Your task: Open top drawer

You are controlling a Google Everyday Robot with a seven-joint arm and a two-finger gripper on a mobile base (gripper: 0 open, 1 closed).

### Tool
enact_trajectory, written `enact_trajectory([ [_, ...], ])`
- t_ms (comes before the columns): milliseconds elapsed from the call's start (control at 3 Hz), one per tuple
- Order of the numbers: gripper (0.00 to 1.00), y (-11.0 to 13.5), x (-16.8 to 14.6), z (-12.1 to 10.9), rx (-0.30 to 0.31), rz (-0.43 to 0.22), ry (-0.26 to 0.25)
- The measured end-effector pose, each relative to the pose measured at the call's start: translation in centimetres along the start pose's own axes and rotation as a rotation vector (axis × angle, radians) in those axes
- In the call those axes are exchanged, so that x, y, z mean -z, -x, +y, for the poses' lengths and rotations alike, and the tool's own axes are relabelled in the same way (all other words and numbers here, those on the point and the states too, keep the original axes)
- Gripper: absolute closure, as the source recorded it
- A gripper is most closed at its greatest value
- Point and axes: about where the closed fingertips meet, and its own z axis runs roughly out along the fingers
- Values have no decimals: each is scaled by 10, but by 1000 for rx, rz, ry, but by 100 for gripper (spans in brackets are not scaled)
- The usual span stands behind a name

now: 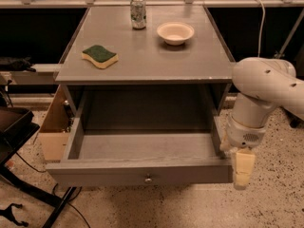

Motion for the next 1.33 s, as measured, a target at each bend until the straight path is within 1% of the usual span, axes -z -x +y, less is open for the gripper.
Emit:
enact_trajectory([
  [333,40,5,-2,26,75,52,49],
  [667,64,16,-12,34,154,82,115],
  [1000,61,16,-12,34,156,83,117],
  [1333,38,19,0,30,155,97,29],
])
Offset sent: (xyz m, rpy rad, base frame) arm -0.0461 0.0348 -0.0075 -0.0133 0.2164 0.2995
